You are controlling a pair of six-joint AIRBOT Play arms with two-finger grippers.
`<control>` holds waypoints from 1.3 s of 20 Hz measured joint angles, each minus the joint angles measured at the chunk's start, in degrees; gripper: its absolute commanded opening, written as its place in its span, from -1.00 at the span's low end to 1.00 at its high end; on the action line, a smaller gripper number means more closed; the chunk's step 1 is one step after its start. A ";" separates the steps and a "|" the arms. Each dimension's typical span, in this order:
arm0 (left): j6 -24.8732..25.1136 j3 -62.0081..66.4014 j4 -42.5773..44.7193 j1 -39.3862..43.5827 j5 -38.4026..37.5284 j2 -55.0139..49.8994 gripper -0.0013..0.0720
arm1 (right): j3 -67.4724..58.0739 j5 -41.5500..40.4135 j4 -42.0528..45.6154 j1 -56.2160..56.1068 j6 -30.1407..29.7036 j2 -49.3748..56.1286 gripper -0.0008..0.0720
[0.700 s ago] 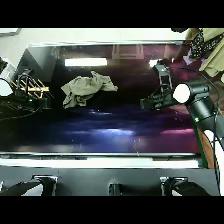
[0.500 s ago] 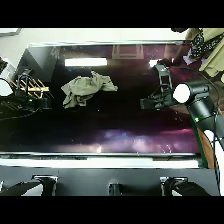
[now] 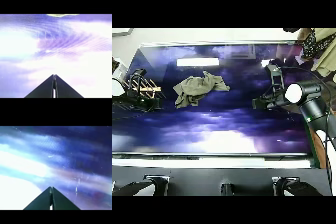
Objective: Fold the clothes and pants, and hang the long-sleeved shirts on hangers.
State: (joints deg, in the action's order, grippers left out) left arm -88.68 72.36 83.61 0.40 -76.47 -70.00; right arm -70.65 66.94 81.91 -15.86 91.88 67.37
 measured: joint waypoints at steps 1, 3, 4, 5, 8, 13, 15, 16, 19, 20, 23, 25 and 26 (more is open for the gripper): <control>0.00 0.00 0.00 0.00 0.02 0.00 -0.92 | 0.00 0.00 0.00 0.00 0.00 0.00 -0.89; 0.00 0.00 -0.02 0.00 0.00 0.00 -0.92 | 0.00 0.00 0.00 0.00 0.02 0.00 -0.89; 0.00 0.00 -0.02 0.00 0.00 0.00 -0.92 | 0.00 0.00 0.00 0.00 0.00 0.00 -0.89; 0.00 0.00 0.00 0.00 0.00 0.00 -0.92 | 0.00 0.00 0.00 0.00 0.00 0.00 -0.89; 0.00 0.00 -0.02 0.00 0.00 0.00 -0.92 | 0.00 0.00 0.00 0.00 0.00 0.00 -0.89; 0.00 0.00 0.00 0.00 0.00 0.00 -0.92 | 0.00 0.00 0.00 0.00 0.00 0.00 -0.89; 0.00 0.00 0.00 0.00 0.00 0.00 -0.92 | 0.00 0.00 -0.02 0.00 0.00 0.00 -0.89; 0.00 0.00 -0.02 0.00 0.02 0.00 -0.92 | 0.00 0.00 -0.02 0.00 0.00 0.00 -0.89; 0.02 0.00 0.00 0.00 0.02 0.00 0.11 | 0.00 0.00 -0.07 0.00 0.00 0.00 -0.89; -0.13 0.00 0.00 0.00 0.02 0.00 0.99 | 0.00 0.00 -0.09 0.00 0.00 0.00 -0.88; -1.99 0.96 -0.02 0.07 1.14 -0.44 1.00 | 0.00 0.33 -0.13 0.00 0.02 0.00 -0.56; -3.26 3.93 -0.37 0.70 3.56 -2.99 1.00 | 0.00 0.68 -0.20 0.00 0.00 0.00 -0.53; -3.54 5.99 -0.68 1.22 4.74 -5.14 1.00 | 0.00 1.27 -0.17 0.00 0.00 0.00 -0.53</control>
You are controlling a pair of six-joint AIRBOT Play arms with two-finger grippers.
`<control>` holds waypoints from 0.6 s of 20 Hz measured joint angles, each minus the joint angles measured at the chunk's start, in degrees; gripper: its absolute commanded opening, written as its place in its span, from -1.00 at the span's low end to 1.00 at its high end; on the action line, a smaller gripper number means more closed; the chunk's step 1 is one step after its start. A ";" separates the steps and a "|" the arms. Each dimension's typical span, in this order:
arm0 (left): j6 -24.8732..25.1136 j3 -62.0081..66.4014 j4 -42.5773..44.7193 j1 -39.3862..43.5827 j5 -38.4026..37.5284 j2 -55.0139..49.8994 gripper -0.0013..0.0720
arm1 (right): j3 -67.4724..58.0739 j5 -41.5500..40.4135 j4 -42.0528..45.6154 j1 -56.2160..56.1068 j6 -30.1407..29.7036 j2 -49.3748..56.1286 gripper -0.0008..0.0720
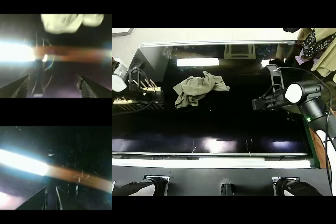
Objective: Fold the clothes and pants, and hang the long-sleeved shirts on hangers.
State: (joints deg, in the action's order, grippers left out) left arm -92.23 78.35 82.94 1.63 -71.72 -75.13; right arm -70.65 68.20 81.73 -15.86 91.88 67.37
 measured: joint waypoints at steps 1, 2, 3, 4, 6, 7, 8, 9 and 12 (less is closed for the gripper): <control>-0.33 2.67 -0.26 0.70 1.05 -3.02 1.00 | 0.00 0.26 -0.04 0.00 0.00 0.00 -0.53; -0.57 5.29 -0.39 1.36 2.10 -6.27 1.00 | 0.00 0.68 -0.11 0.00 0.00 0.00 -0.53; -0.79 8.09 -0.48 2.03 3.13 -9.86 1.00 | 0.00 1.05 -0.11 0.00 0.00 0.00 -0.53; -1.22 11.17 -0.50 2.71 4.37 -13.90 1.00 | 0.00 1.33 -0.11 0.00 0.02 0.00 -0.53; -2.16 16.76 -0.66 3.87 6.67 -21.64 1.00 | 0.00 1.77 -0.11 0.00 0.02 0.00 -0.53; -2.75 19.43 -0.74 4.39 7.67 -25.38 1.00 | 0.00 1.90 -0.11 0.00 0.00 0.00 -0.53; -3.04 21.68 -0.74 4.83 8.39 -28.65 1.00 | 0.00 1.97 -0.11 0.00 0.00 0.00 -0.53; -3.41 23.80 -0.85 5.25 8.94 -31.91 1.00 | 0.00 2.19 -0.11 0.00 0.02 0.00 -0.53; -4.09 27.91 -3.02 5.97 9.42 -38.16 -0.48 | 0.00 2.27 -0.09 0.00 0.00 0.00 -0.53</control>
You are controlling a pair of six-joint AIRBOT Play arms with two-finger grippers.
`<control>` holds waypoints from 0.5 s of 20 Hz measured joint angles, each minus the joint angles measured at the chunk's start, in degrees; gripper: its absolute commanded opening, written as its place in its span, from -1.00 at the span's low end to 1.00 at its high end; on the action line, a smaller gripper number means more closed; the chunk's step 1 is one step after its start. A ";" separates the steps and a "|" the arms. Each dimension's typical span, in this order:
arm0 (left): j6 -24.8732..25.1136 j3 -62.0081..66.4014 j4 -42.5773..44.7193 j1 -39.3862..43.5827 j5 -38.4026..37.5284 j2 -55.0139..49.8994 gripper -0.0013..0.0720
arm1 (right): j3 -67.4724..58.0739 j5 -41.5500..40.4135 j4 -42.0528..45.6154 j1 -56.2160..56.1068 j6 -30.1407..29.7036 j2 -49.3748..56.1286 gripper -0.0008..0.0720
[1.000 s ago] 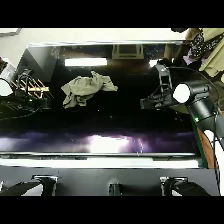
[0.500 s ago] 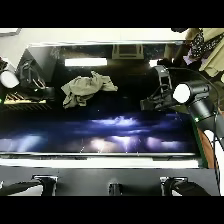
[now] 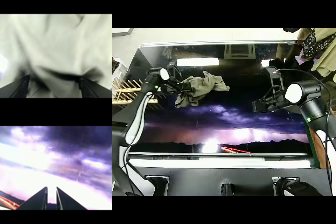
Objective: Fold the clothes and pants, and hang the long-sleeved shirts on hangers.
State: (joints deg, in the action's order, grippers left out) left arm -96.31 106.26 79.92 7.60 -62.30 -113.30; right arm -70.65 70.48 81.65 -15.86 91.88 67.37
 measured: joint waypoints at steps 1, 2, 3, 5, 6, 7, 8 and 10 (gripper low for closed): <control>-0.09 0.92 -1.51 0.09 -0.46 -1.14 -0.93 | 0.00 0.04 -0.02 0.00 0.02 0.00 -0.53; -0.02 1.66 -2.86 0.11 -1.44 -1.77 -0.94 | 0.00 0.26 -0.02 0.00 0.04 0.00 -0.53; 0.33 2.32 -4.28 0.11 -3.19 -2.10 -0.94 | 0.00 0.81 -0.04 0.00 0.26 0.00 -0.53; 0.72 3.06 -6.45 0.26 -7.67 -1.51 -0.94 | 0.00 2.47 -0.09 0.00 0.63 0.00 -0.53; 0.92 3.30 -7.30 0.61 -10.45 -0.42 -0.94 | 0.00 3.56 -0.09 0.00 0.66 0.00 -0.53; 1.01 3.45 -7.87 1.16 -12.74 0.92 -0.94 | 0.00 4.92 -0.09 0.00 0.68 -0.02 -0.53; 1.09 3.54 -8.15 2.14 -15.08 2.64 -0.94 | 0.00 6.16 -0.11 0.00 0.79 -0.13 -0.52; 1.20 3.72 -9.55 5.01 -18.29 6.10 -0.94 | 0.00 8.24 -0.09 0.00 1.09 -0.68 -0.40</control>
State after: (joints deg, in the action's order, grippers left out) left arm -95.11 109.97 70.37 12.60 -80.60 -107.20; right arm -70.65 78.72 81.56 -15.86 92.97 66.70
